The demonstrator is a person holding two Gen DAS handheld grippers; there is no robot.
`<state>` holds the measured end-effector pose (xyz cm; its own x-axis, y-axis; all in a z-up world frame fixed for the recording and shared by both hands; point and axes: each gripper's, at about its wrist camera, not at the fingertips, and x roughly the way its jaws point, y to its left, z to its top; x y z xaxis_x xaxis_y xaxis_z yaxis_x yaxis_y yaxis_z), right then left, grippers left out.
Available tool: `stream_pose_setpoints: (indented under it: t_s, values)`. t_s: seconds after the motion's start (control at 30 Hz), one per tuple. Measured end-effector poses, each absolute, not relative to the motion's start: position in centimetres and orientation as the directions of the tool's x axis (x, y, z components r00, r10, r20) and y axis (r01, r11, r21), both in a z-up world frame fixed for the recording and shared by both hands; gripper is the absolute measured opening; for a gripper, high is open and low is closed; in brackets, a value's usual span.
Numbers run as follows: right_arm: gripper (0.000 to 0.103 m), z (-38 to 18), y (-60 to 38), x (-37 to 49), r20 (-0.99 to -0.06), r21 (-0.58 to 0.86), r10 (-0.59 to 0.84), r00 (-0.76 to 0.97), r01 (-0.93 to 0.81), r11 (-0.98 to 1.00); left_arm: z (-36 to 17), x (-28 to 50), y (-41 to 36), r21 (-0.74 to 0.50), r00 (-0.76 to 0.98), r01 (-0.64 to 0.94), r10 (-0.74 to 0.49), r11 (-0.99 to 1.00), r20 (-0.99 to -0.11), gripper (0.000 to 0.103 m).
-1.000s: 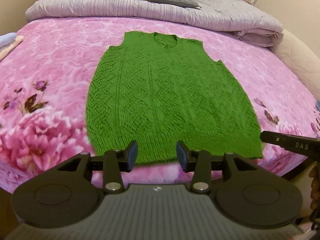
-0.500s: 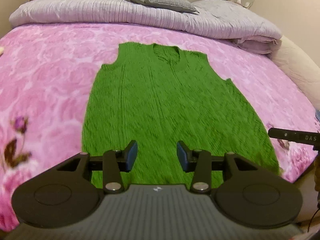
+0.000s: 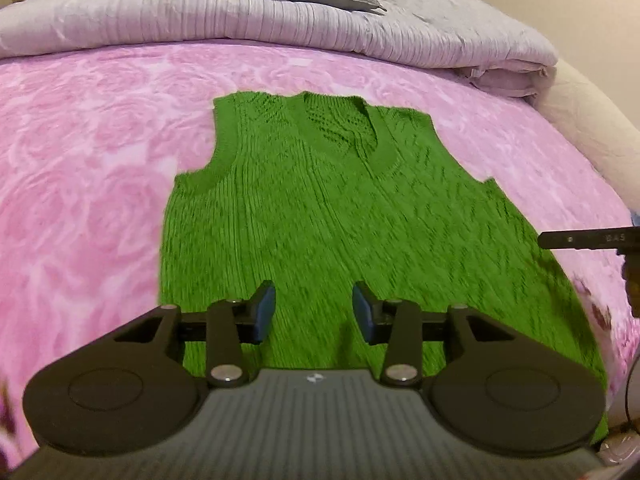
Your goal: Fold clothes
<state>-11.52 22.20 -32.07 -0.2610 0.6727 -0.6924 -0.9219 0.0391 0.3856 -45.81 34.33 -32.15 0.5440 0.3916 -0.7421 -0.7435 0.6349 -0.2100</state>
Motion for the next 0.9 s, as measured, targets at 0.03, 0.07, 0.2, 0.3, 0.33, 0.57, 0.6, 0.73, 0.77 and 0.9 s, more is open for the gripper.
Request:
stream_pose_setpoints:
  t_s: [0.03, 0.07, 0.2, 0.3, 0.33, 0.57, 0.6, 0.73, 0.77, 0.9]
  values:
    - [0.025, -32.2, 23.3, -11.2, -0.699, 0.378, 0.666, -0.261, -0.925, 0.034, -32.4, -45.6, 35.4, -0.211, 0.546, -0.741, 0.389, 0.637, -0.743, 0.039]
    - [0.025, -32.3, 24.5, -10.8, -0.705, 0.369, 0.659, -0.261, -0.929, 0.028, -32.6, -45.3, 36.5, -0.212, 0.547, -0.739, 0.386, 0.64, -0.743, 0.039]
    - [0.026, -33.3, 29.2, -9.6, -0.738, 0.333, 0.613, -0.282, -0.943, -0.033, -33.4, -44.3, 41.0, -0.216, 0.553, -0.729, 0.373, 0.65, -0.745, 0.039]
    - [0.026, -34.0, 32.7, -9.3, -0.768, 0.286, 0.577, -0.279, -0.955, -0.082, -34.0, -43.6, 44.3, -0.219, 0.558, -0.721, 0.364, 0.657, -0.746, 0.039]
    - [0.026, -34.0, 33.6, -9.2, -0.766, 0.28, 0.578, -0.282, -0.955, -0.095, -34.2, -43.3, 45.4, -0.22, 0.559, -0.719, 0.361, 0.659, -0.746, 0.039]
    - [0.028, -34.8, 40.7, -7.8, -0.75, 0.266, 0.592, -0.295, -0.954, -0.139, -35.7, -40.9, 53.7, -0.253, 0.584, -0.706, 0.34, 0.662, -0.737, 0.039]
    - [0.039, -35.0, 41.7, -7.3, -0.749, 0.275, 0.59, -0.301, -0.952, -0.137, -36.0, -40.7, 54.7, -0.262, 0.586, -0.706, 0.335, 0.658, -0.738, 0.039]
    - [0.052, -35.6, 44.7, -5.4, -0.744, 0.293, 0.596, -0.302, -0.949, -0.116, -37.1, -40.0, 58.4, -0.314, 0.61, -0.703, 0.316, 0.638, -0.726, 0.04]
    - [0.052, -35.7, 45.3, -5.1, -0.746, 0.285, 0.598, -0.293, -0.952, -0.111, -37.2, -39.9, 59.2, -0.339, 0.626, -0.701, 0.312, 0.628, -0.715, 0.04]
    - [0.052, -36.6, 47.8, -3.0, -0.728, 0.32, 0.613, -0.308, -0.943, -0.094, -38.0, -39.4, 62.1, -0.437, 0.683, -0.681, 0.294, 0.587, -0.669, 0.041]
